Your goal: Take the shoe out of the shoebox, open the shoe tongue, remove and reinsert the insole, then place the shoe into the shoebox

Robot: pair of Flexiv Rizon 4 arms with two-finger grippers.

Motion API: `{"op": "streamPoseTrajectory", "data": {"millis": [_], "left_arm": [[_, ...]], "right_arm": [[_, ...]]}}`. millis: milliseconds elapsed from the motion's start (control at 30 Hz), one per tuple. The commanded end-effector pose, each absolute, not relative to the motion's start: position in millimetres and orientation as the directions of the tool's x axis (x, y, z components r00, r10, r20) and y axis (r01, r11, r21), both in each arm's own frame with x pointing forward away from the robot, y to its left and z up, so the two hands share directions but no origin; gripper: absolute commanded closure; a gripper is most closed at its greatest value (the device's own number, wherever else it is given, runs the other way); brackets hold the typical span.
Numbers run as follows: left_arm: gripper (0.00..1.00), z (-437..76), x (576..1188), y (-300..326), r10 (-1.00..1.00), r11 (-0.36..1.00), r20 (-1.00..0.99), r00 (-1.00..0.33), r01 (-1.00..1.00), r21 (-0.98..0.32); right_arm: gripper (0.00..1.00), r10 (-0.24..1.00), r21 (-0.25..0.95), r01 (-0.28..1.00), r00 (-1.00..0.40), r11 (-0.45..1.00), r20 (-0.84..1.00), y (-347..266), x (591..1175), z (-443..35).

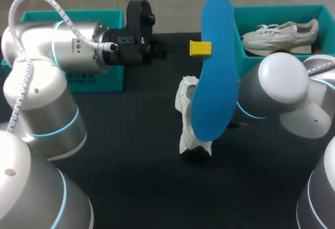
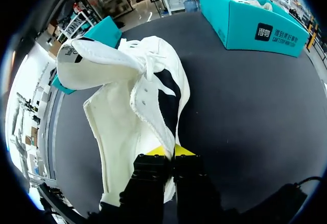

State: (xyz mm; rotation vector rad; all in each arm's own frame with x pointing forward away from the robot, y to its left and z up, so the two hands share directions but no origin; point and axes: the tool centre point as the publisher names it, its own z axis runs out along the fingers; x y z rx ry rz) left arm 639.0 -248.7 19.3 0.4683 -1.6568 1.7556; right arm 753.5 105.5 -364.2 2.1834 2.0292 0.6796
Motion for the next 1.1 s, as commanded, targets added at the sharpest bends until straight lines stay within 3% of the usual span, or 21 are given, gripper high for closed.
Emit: {"op": "streamPoseTrajectory", "data": {"millis": [33, 300, 567, 900, 933, 967, 1100], "left_arm": [[1.00, 18.1, 638.0, -248.9, 0.223, 0.027, 0.666, -0.712, -0.678, -0.734], [1.00, 18.1, 638.0, -248.9, 0.223, 0.027, 0.666, -0.712, -0.678, -0.734], [1.00, 18.1, 638.0, -248.9, 0.223, 0.027, 0.666, -0.712, -0.678, -0.734], [1.00, 18.1, 638.0, -248.9, 0.223, 0.027, 0.666, -0.712, -0.678, -0.734], [1.00, 18.1, 638.0, -248.9, 0.223, 0.027, 0.666, -0.712, -0.678, -0.734], [1.00, 18.1, 638.0, -248.9, 0.223, 0.027, 0.666, -0.712, -0.678, -0.734], [1.00, 18.1, 638.0, -248.9, 0.223, 0.027, 0.666, -0.712, -0.678, -0.734]], "right_arm": [[1.00, 0.964, 0.344, 0.932, 0.025, -0.118, 0.263, 108.5, 753.0, -365.5], [1.00, 0.962, 0.314, 0.936, 0.074, -0.158, 0.264, 109.9, 749.2, -369.0], [1.00, 0.973, 0.363, 0.927, 0.006, -0.092, 0.230, 118.4, 743.2, -379.9], [1.00, 0.971, 0.341, 0.933, 0.036, -0.117, 0.236, 118.4, 741.3, -389.4], [0.72, 0.970, 0.335, 0.934, 0.046, -0.127, 0.239, 118.5, 741.1, -389.4], [0.00, 0.969, 0.333, 0.933, 0.054, -0.136, 0.243, 117.8, 740.9, -388.8], [0.00, 0.955, 0.318, 0.933, 0.078, -0.172, 0.286, 114.2, 738.3, -375.6]]}}
